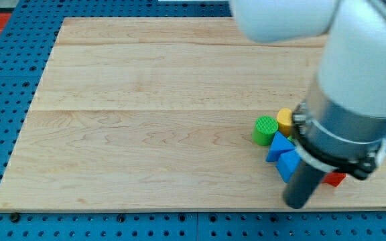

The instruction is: Slide the blue cube along with the blue triangle and green circle to the center

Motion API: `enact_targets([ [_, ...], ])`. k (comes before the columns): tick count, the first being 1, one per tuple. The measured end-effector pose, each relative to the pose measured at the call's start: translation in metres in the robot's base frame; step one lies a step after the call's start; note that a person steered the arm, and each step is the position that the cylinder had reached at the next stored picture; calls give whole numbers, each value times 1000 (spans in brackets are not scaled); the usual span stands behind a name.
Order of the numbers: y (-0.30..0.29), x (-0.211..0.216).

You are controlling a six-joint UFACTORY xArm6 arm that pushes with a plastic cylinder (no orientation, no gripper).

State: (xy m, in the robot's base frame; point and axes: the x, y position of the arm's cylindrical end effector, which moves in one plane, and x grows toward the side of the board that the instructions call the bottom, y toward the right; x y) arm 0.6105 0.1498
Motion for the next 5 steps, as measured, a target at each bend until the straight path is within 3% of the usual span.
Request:
enact_targets([
  [3,4,-48],
  [5,-55,-112],
])
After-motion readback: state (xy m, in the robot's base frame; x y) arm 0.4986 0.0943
